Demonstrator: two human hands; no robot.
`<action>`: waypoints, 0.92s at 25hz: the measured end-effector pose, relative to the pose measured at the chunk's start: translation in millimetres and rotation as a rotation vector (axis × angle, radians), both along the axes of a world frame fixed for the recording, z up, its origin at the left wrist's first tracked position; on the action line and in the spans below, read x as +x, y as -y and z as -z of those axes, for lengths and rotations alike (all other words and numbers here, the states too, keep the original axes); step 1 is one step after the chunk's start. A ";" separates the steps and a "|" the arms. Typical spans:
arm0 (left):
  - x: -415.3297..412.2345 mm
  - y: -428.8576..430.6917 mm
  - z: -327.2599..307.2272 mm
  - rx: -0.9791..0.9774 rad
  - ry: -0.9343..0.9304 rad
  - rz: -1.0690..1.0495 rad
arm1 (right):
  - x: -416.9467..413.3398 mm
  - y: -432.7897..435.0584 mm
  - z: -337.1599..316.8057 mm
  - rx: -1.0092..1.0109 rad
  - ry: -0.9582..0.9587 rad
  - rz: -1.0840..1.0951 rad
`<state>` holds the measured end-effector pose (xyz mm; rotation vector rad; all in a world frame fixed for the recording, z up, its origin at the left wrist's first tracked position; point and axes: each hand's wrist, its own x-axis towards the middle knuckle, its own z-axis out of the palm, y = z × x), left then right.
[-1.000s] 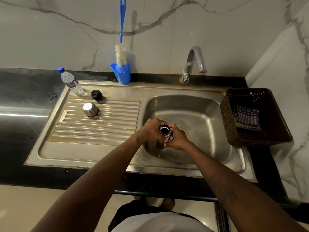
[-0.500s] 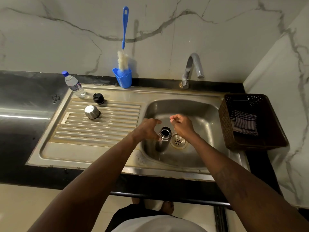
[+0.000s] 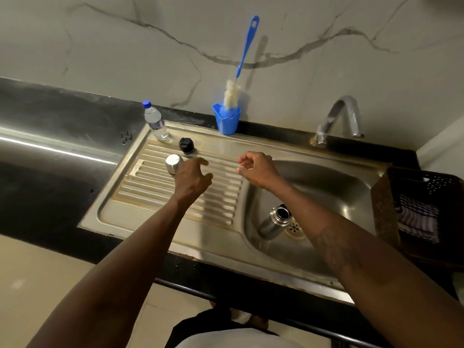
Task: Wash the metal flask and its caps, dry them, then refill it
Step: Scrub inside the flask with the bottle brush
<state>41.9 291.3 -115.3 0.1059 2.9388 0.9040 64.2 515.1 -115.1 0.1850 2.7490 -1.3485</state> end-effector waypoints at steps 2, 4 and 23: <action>-13.1 21.3 0.0 0.000 -0.030 -0.043 | -22.9 21.3 0.7 0.031 0.013 -0.049; -27.1 39.1 1.7 -0.005 -0.035 -0.064 | -46.7 41.4 5.4 0.043 0.035 -0.102; -90.1 83.6 17.9 -0.020 0.125 0.002 | -155.4 146.6 25.1 0.463 0.062 -0.378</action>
